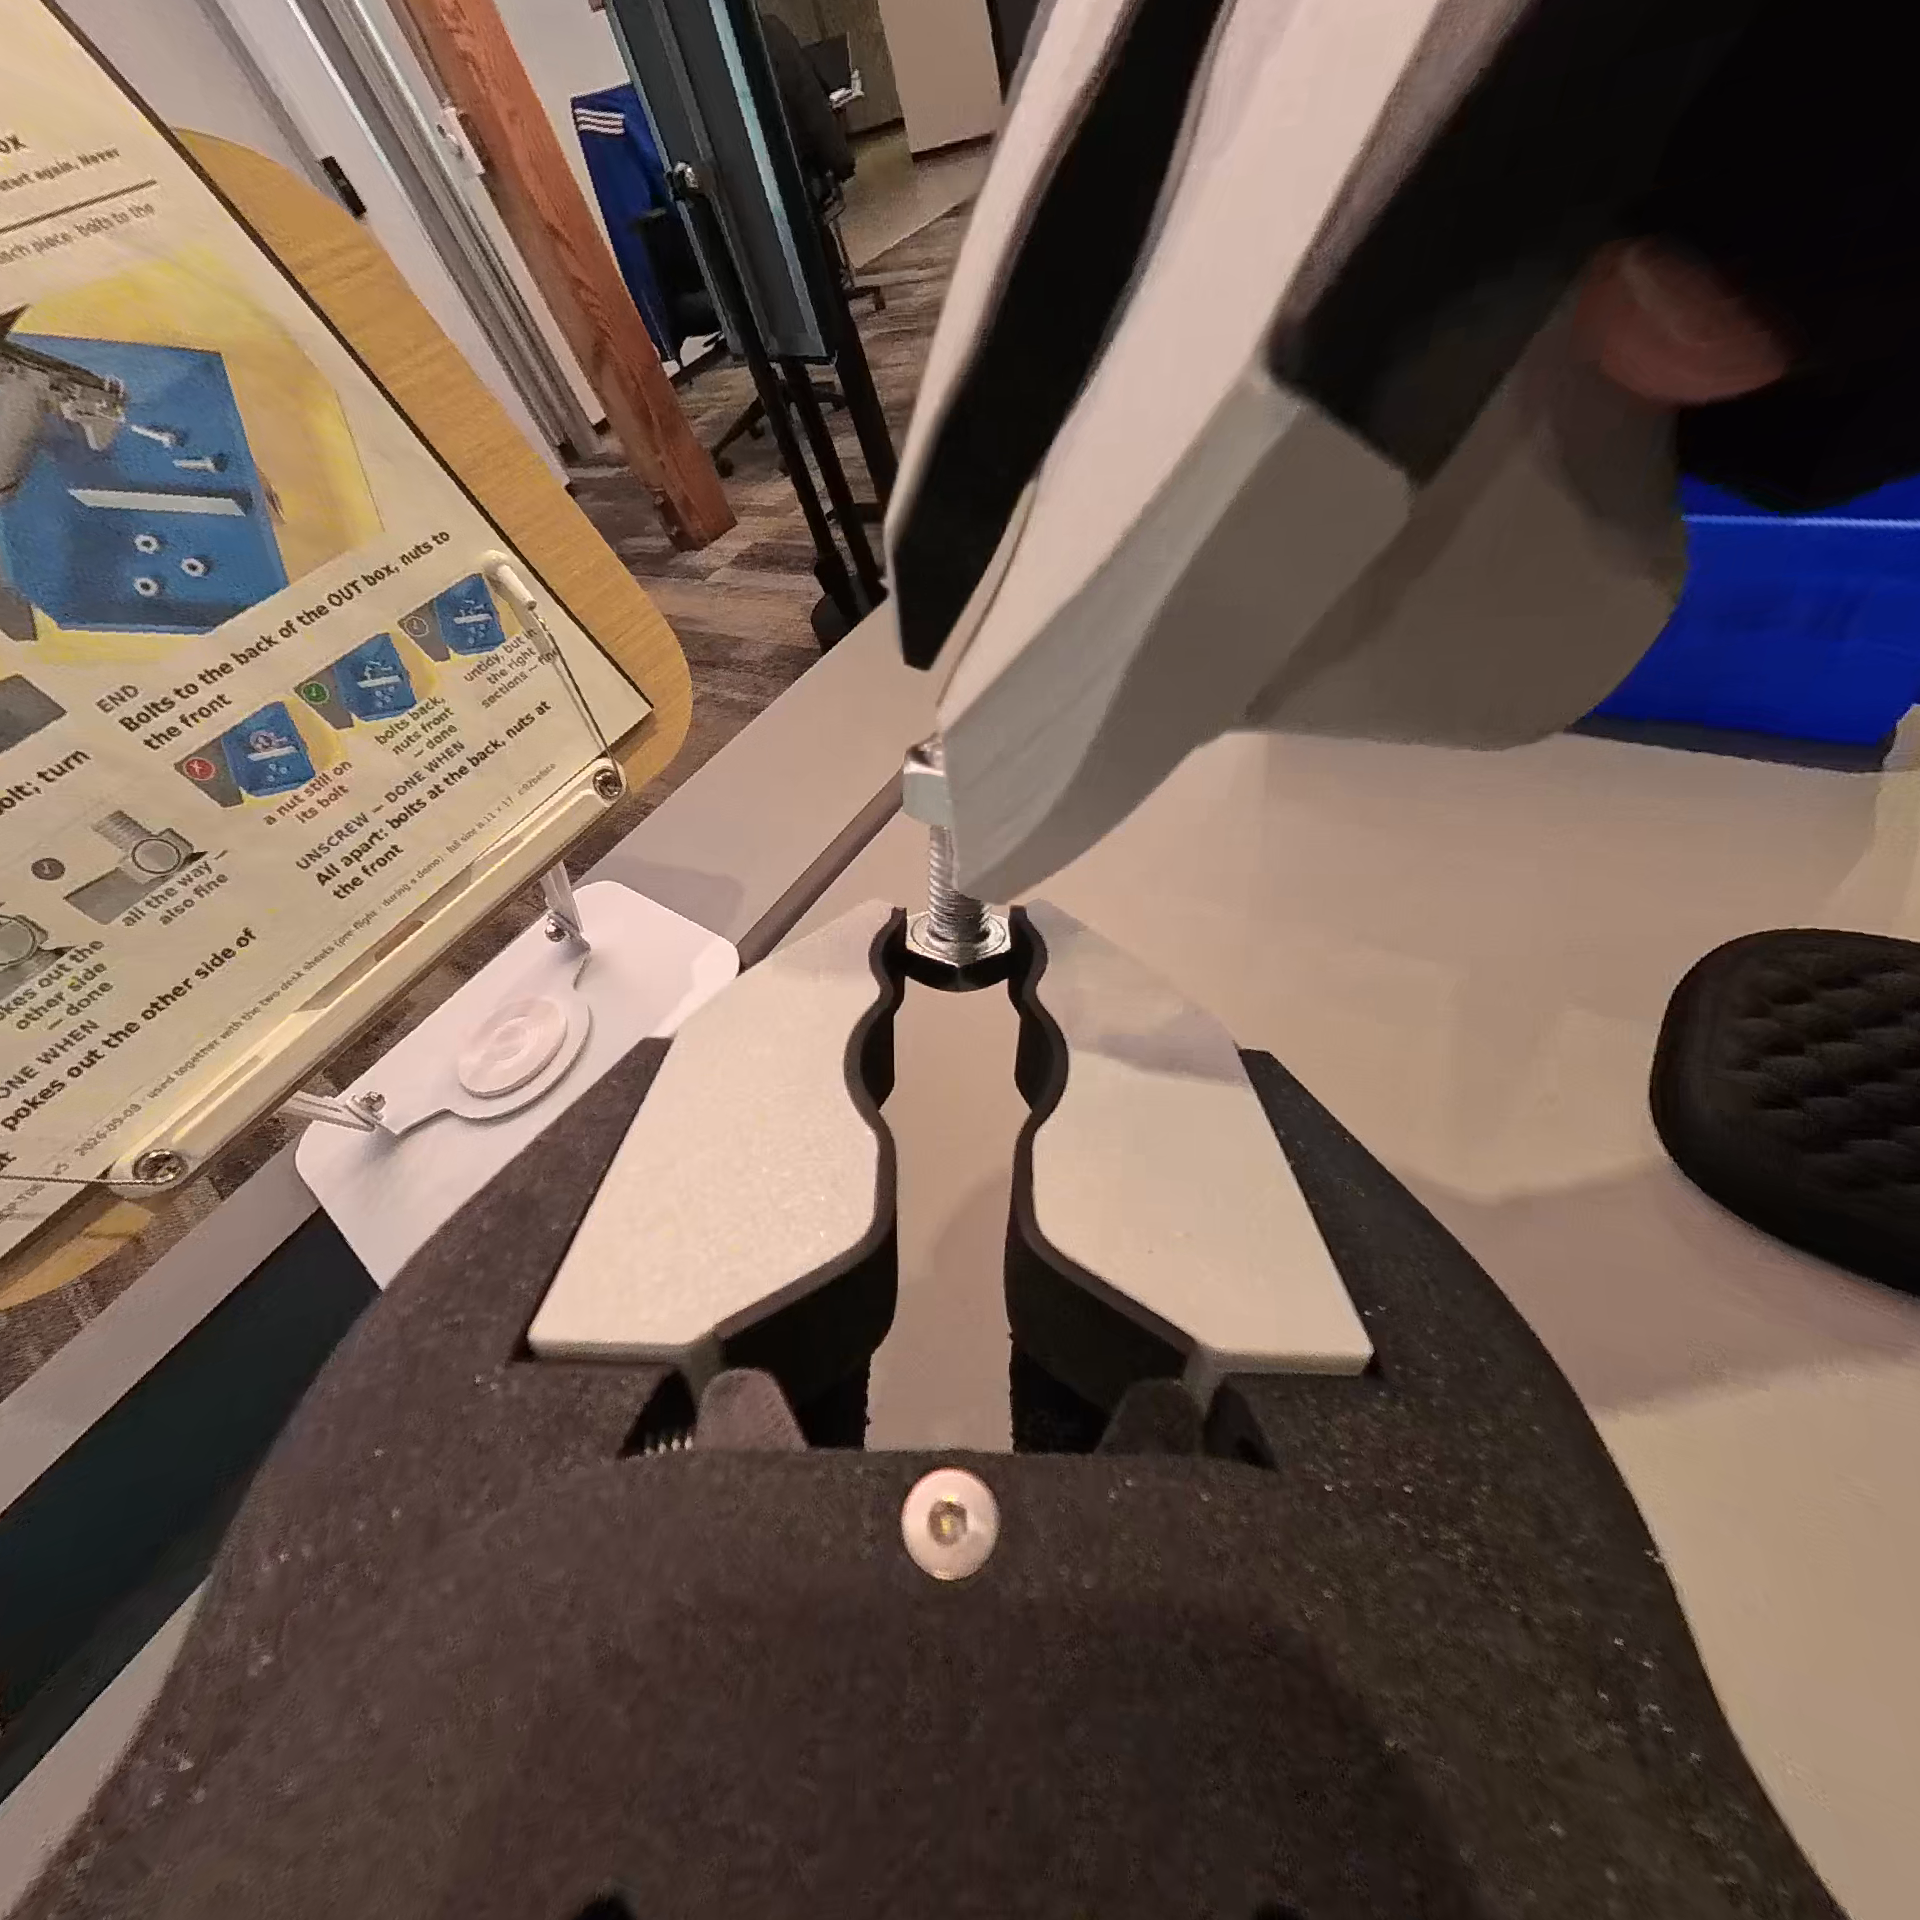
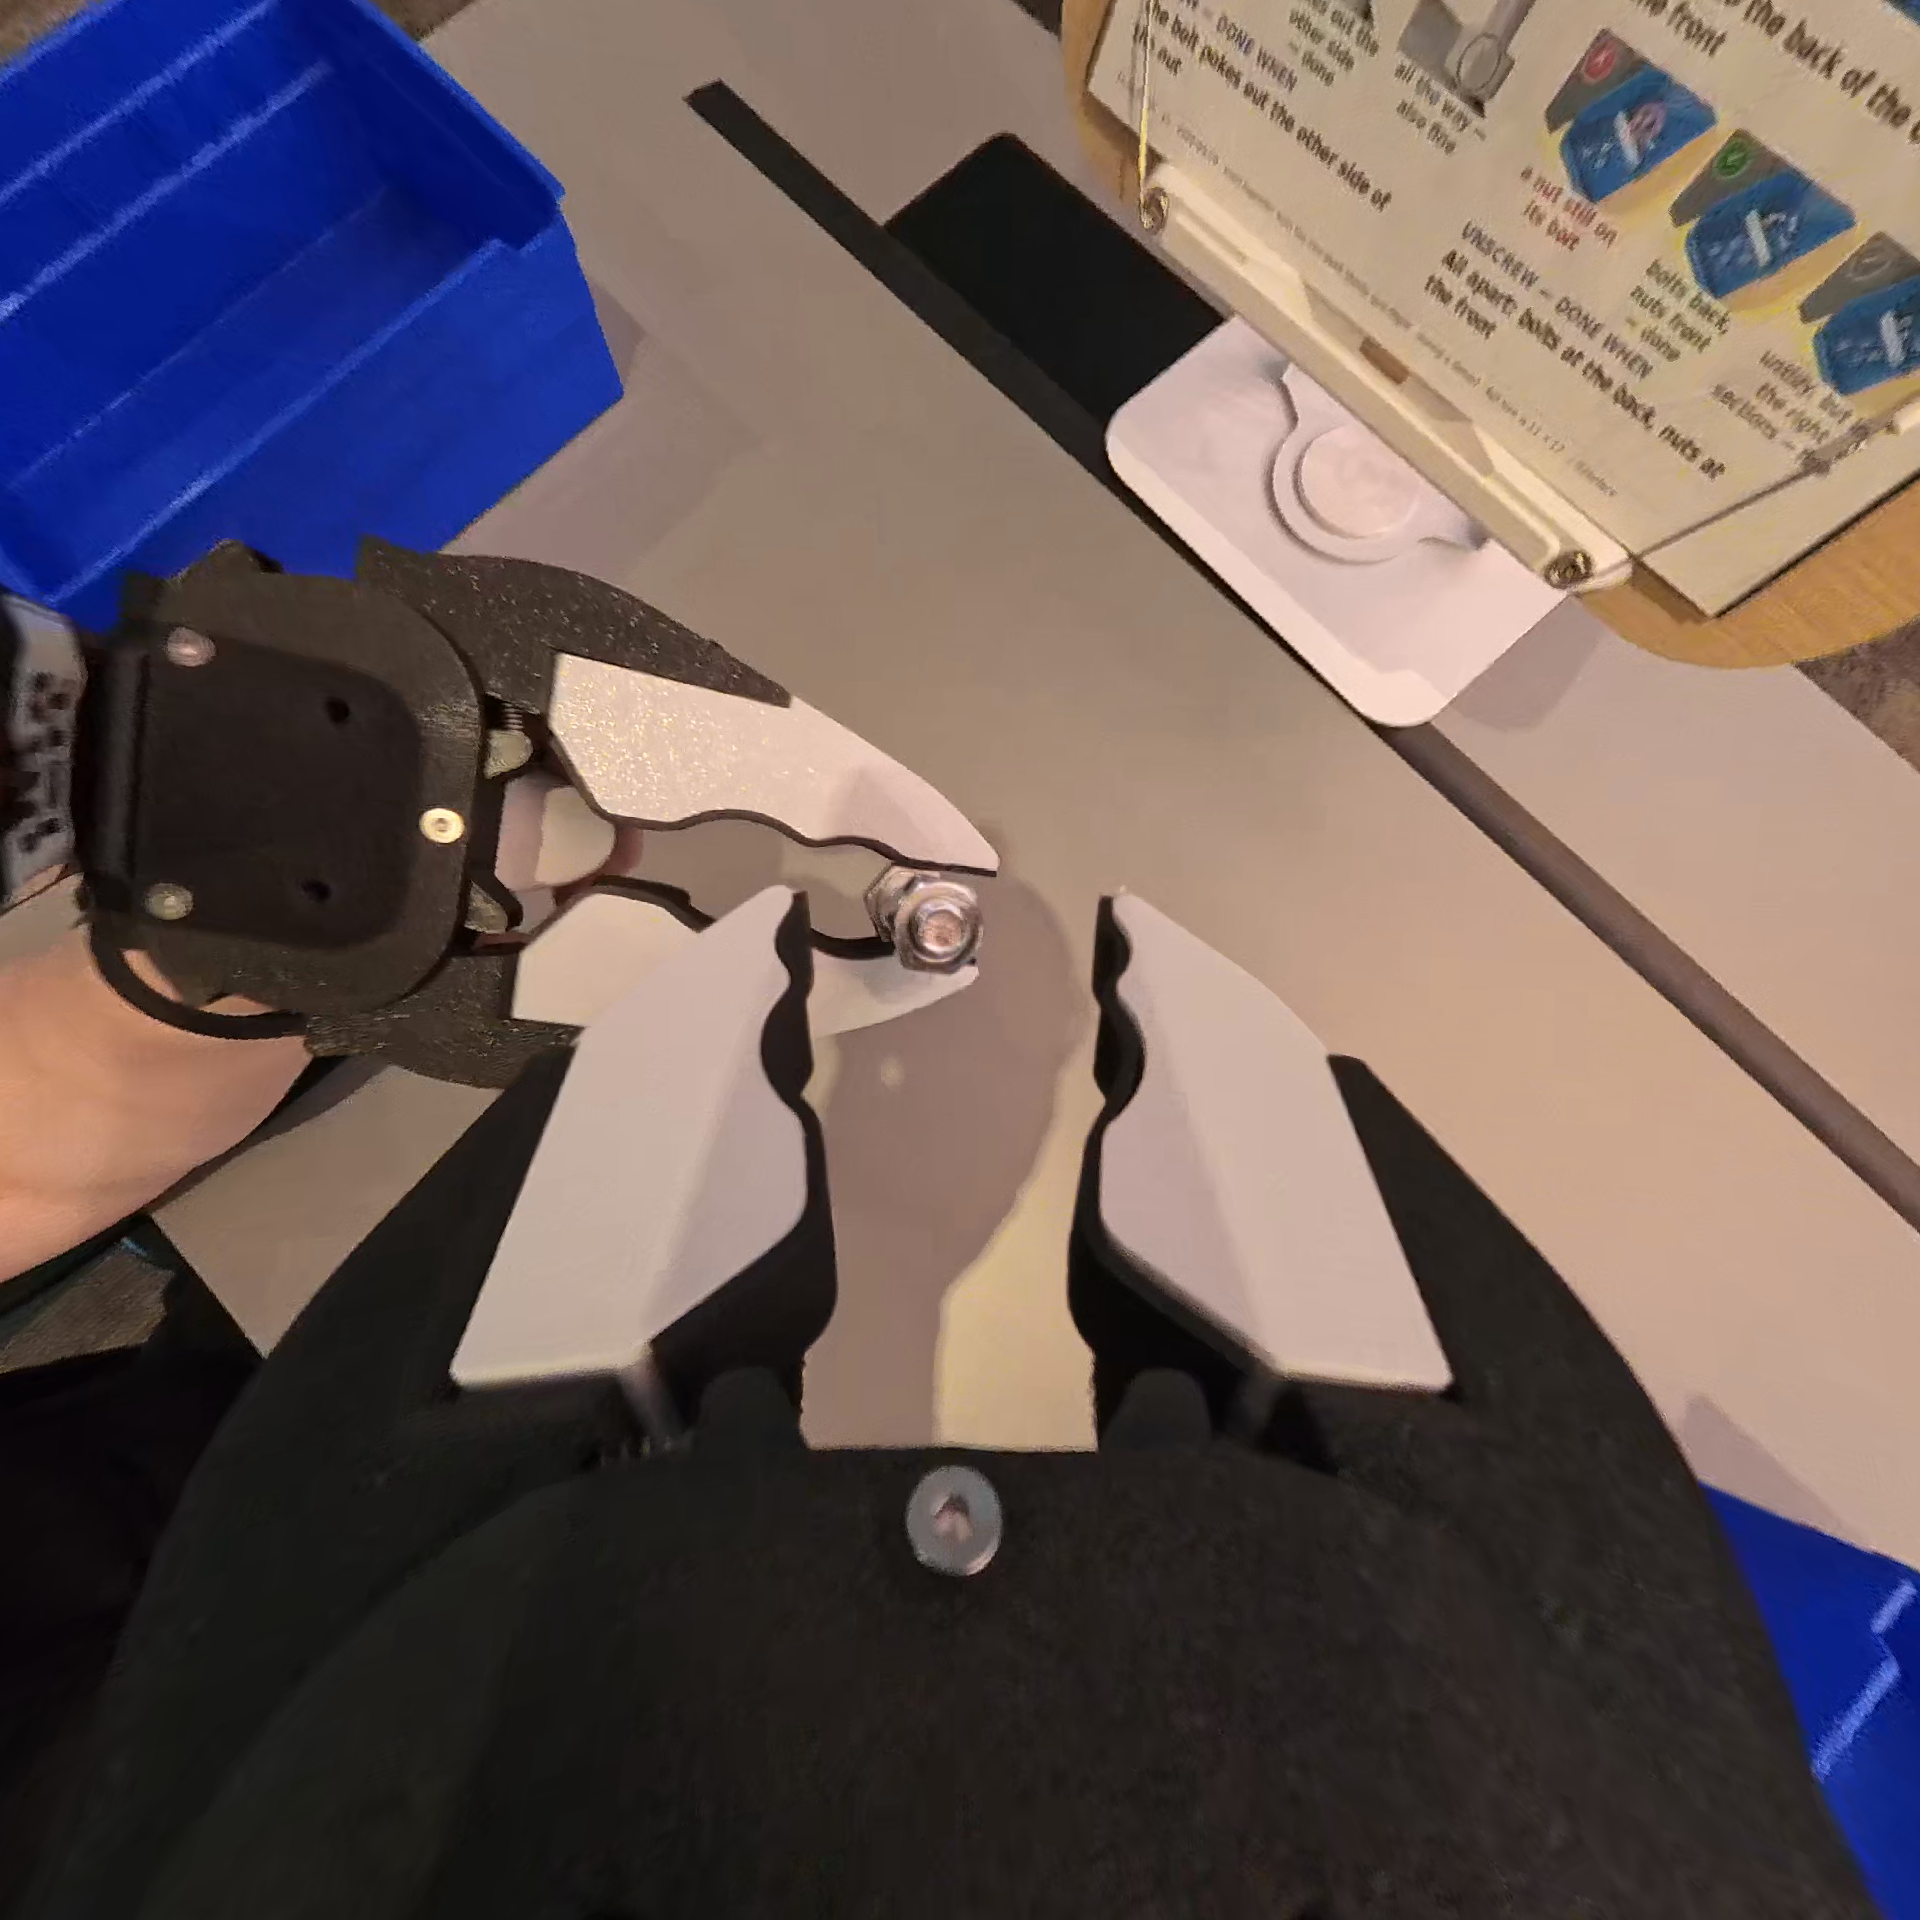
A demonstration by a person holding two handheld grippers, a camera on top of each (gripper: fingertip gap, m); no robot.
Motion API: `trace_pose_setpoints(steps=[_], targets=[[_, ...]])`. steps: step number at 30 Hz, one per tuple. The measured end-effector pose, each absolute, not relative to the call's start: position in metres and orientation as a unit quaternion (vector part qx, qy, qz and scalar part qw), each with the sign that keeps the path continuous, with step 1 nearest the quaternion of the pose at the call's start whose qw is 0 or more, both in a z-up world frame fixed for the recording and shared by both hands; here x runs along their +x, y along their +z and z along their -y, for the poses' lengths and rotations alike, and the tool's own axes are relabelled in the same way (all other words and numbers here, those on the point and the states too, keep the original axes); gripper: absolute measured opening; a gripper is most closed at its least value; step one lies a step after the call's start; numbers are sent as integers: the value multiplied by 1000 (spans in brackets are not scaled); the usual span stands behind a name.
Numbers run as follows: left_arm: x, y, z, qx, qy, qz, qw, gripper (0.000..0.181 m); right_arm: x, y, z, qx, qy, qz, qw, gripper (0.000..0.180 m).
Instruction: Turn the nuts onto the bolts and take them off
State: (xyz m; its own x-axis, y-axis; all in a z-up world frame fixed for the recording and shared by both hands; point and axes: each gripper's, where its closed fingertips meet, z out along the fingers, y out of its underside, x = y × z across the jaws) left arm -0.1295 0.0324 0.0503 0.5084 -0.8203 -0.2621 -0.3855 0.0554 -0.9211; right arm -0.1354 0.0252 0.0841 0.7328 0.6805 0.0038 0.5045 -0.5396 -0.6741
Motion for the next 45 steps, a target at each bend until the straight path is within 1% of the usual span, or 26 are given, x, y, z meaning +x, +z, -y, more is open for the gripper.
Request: trace_pose_setpoints(steps=[3,8,17,22,31,33,35,39,42,45], targets=[[-130,51,-33,-660,-189,-454,568,18,-131,82,-32,-869,102,338,347,53],[-130,55,-31,-656,-195,-451,572,18,-128,83,-36,-866,98,334,359,54],[-133,56,-33,-659,-205,-446,569,18,-115,74,-27,-873,106,349,325,51],[-130,53,-32,-660,-203,-452,566,18,-124,82,-28,-868,104,355,331,50],[-128,52,-30,-658,-204,-460,560,18,-117,74,-27,-884,84,363,284,49],[-129,52,-31,-659,-202,-460,561,18,-107,71,-26,-886,70,365,275,43],[-130,52,-31,-660,-204,-459,559,18,-102,69,-22,-888,71,368,266,43],[-128,52,-30,-658,-209,-460,558,18,-117,76,-17,-878,114,377,271,44],[-127,53,-28,-656,-206,-462,560,18,-127,82,-24,-873,116,379,285,44],[-129,56,-28,-655,-209,-460,563,18,-127,80,-27,-877,106,379,276,44]])
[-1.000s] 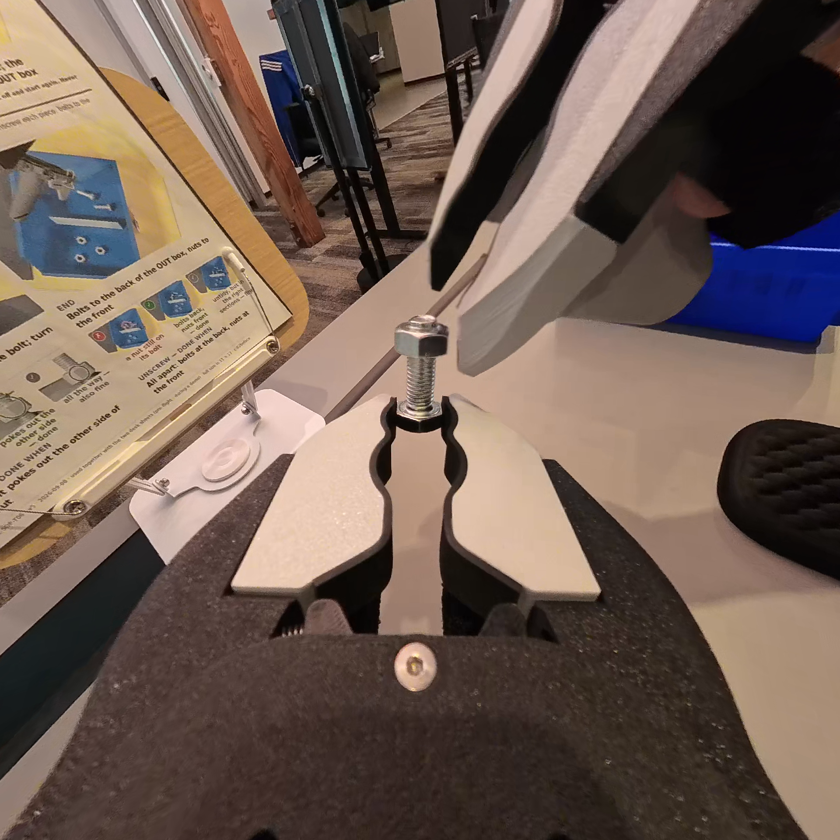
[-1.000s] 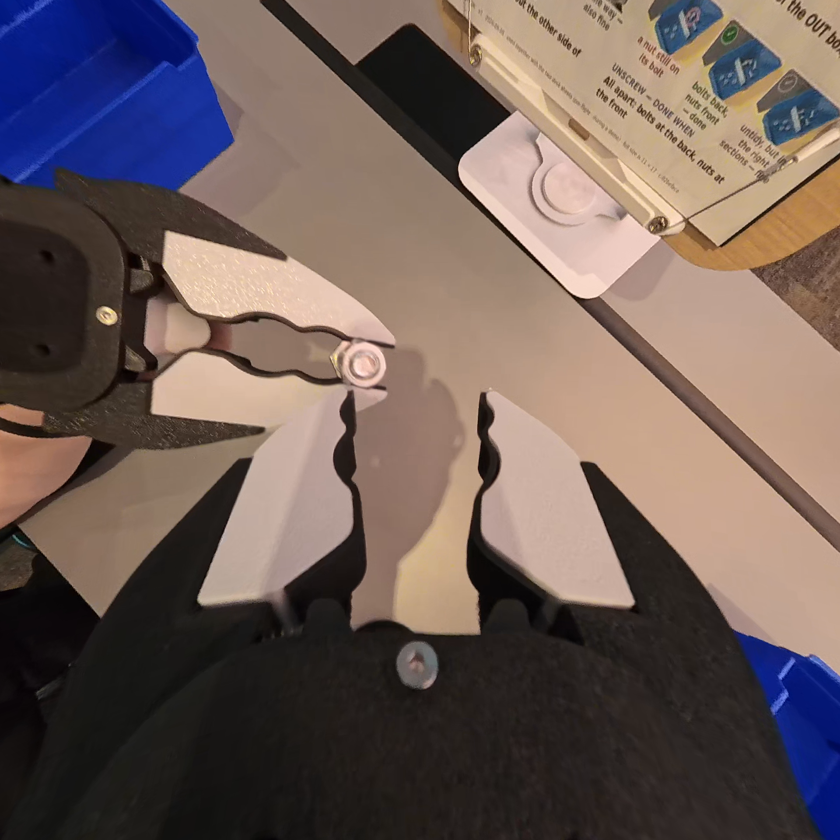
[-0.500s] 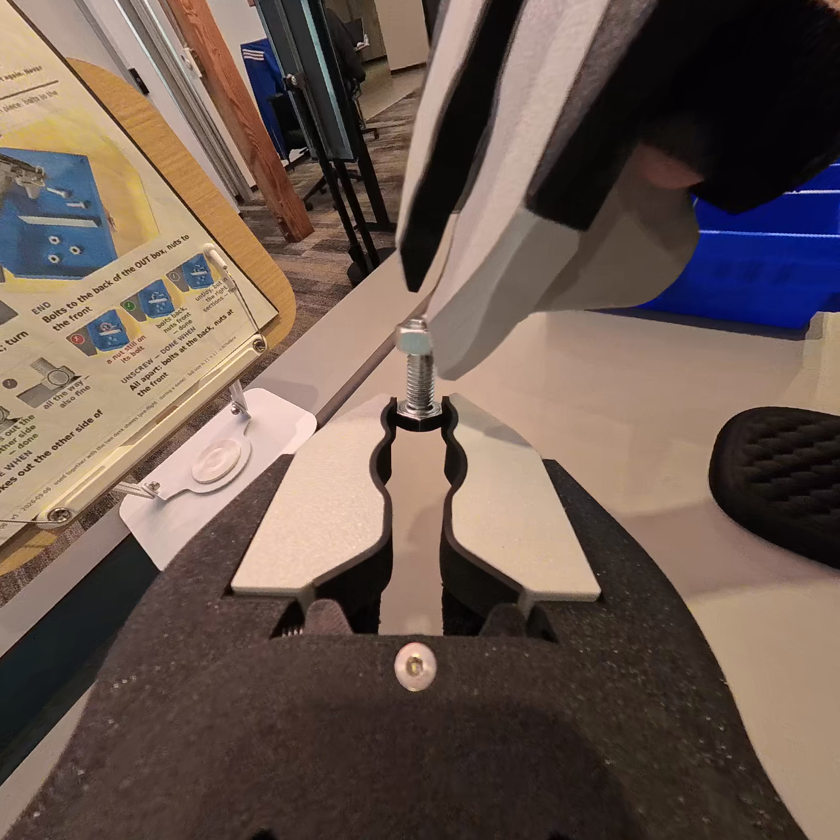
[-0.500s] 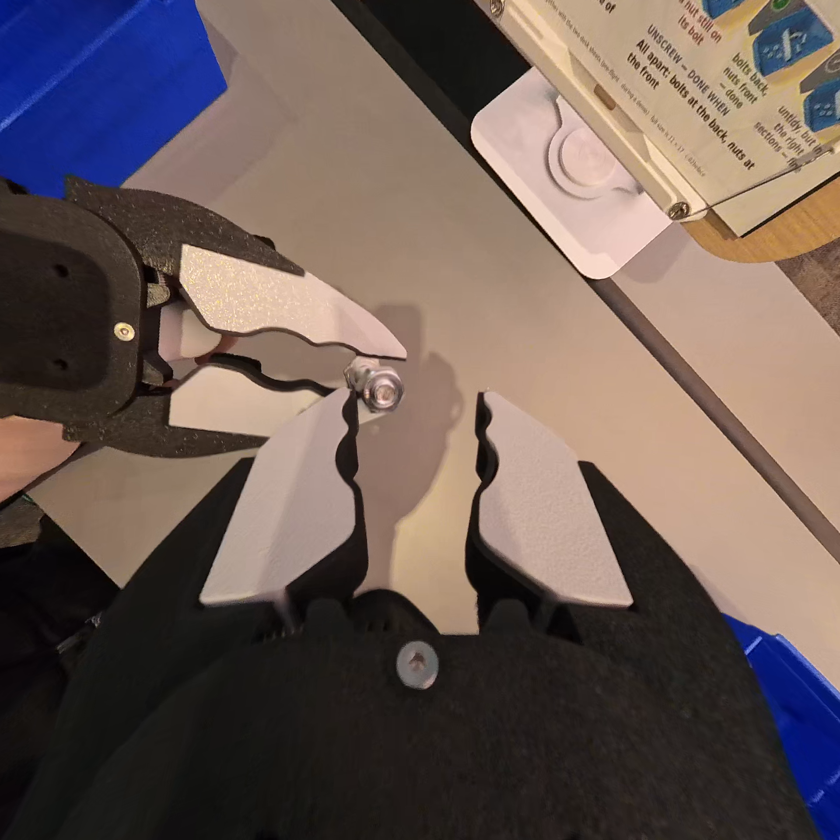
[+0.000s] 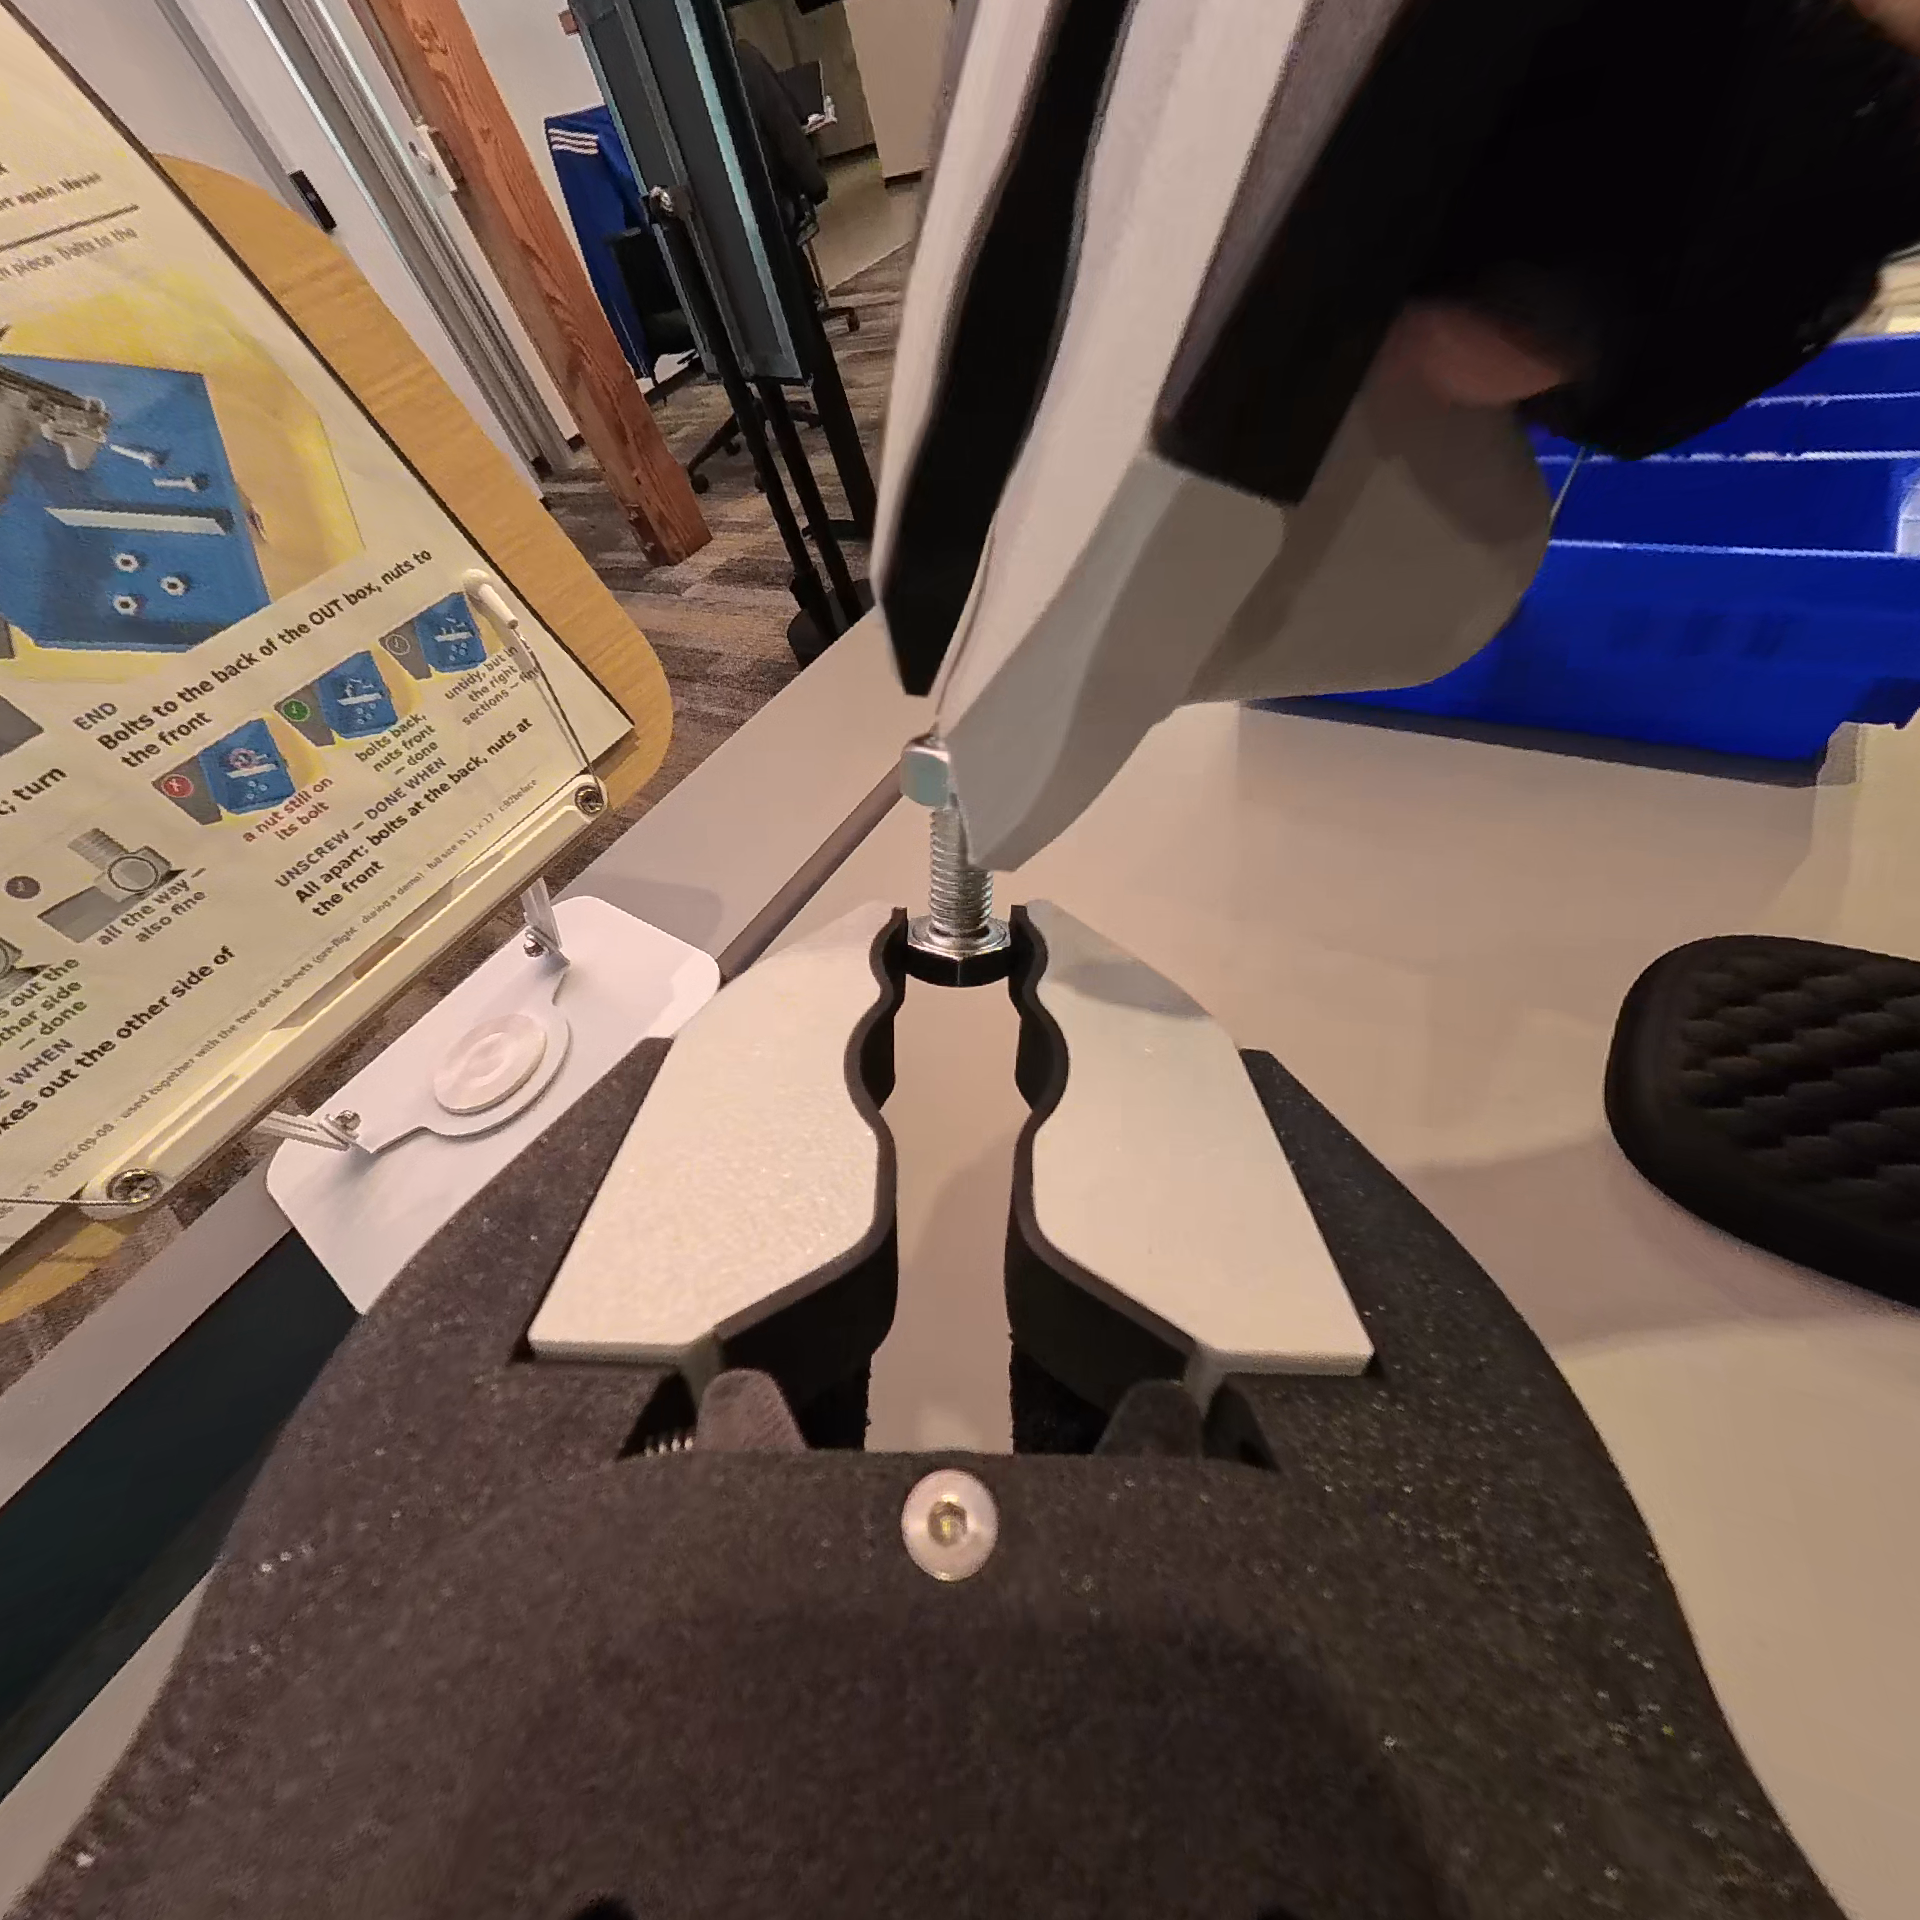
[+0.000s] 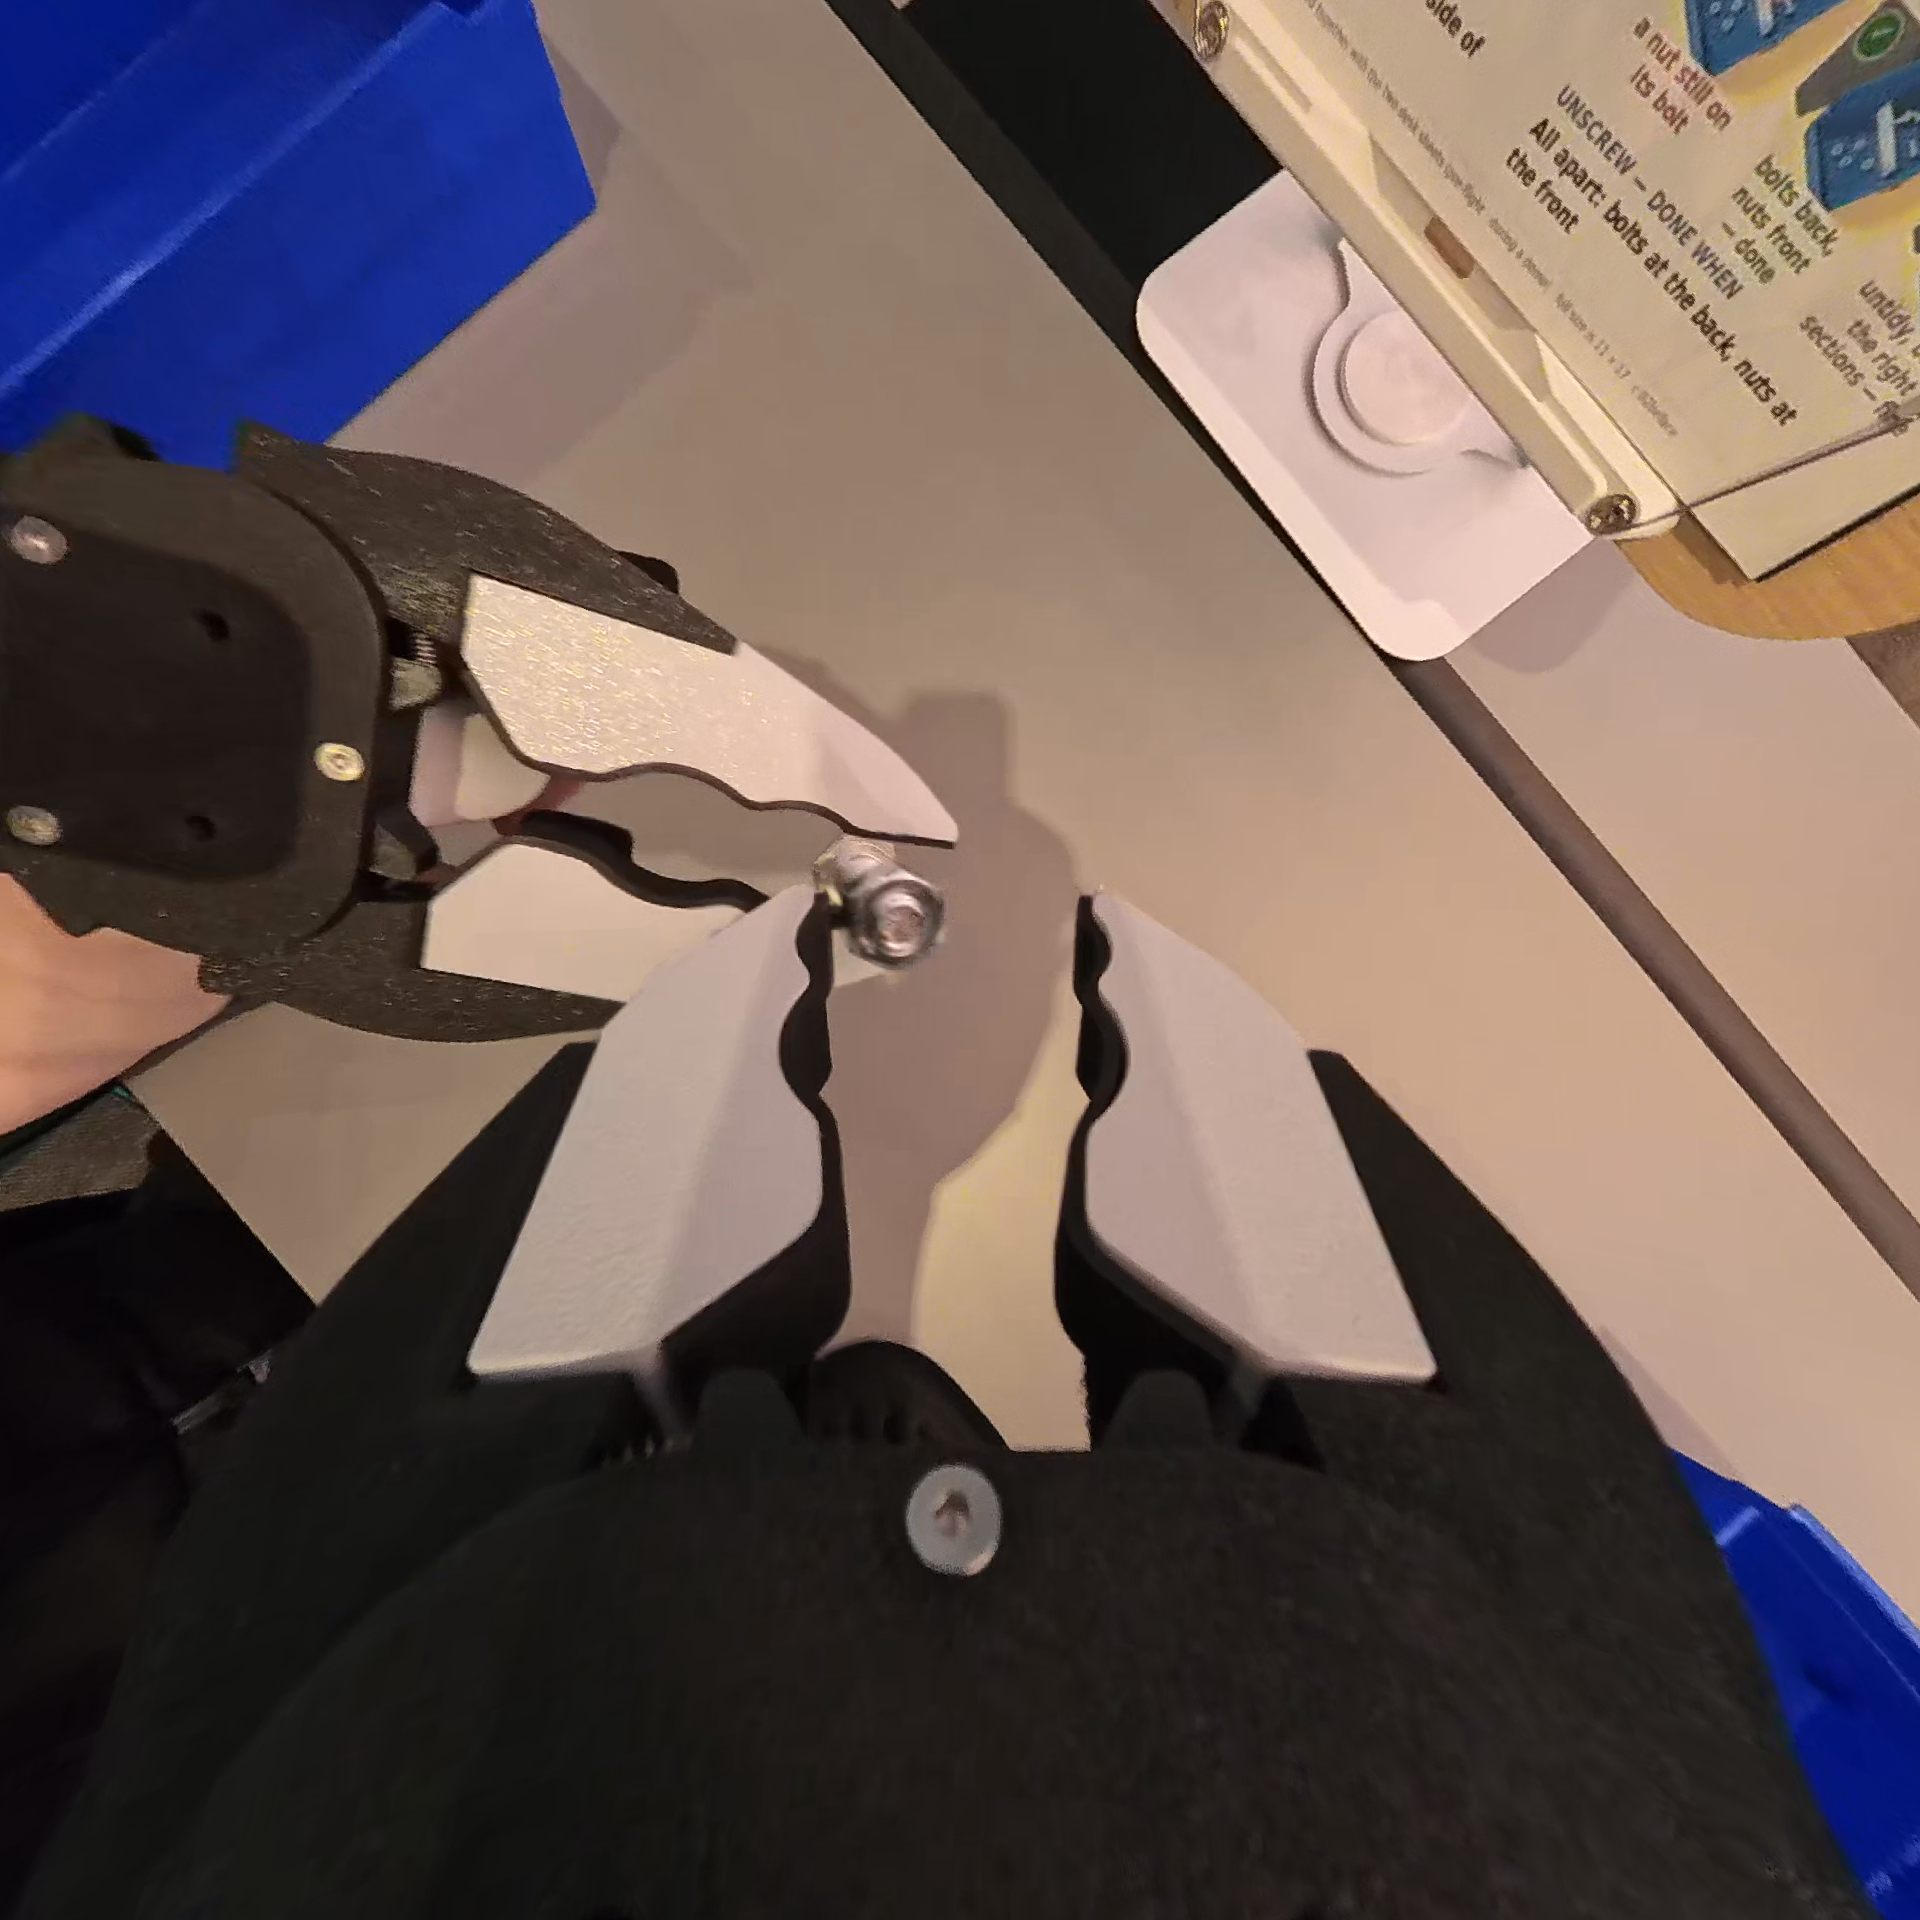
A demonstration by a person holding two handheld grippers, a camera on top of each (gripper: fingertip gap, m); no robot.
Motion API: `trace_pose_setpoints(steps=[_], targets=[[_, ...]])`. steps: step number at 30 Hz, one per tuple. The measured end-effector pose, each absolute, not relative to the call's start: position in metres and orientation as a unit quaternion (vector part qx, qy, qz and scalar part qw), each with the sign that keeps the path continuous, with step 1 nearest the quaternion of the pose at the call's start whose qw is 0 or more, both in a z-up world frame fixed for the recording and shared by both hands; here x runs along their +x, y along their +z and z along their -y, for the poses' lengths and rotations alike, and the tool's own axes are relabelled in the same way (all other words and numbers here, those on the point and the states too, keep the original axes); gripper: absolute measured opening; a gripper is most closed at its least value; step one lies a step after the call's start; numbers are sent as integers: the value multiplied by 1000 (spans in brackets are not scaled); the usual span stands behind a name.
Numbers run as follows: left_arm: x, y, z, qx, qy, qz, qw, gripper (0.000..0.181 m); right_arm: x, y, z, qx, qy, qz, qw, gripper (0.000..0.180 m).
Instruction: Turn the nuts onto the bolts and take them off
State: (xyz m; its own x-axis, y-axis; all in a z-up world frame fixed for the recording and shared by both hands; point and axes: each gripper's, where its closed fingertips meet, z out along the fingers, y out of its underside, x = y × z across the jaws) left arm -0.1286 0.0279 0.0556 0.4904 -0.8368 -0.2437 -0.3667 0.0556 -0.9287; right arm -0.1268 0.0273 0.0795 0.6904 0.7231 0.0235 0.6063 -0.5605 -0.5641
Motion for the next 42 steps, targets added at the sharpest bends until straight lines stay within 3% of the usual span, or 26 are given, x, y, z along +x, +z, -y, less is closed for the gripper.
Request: trace_pose_setpoints(steps=[42], targets=[[-137,74,-24,-638,-252,-440,580,18,-123,87,-16,-867,138,395,269,39]])
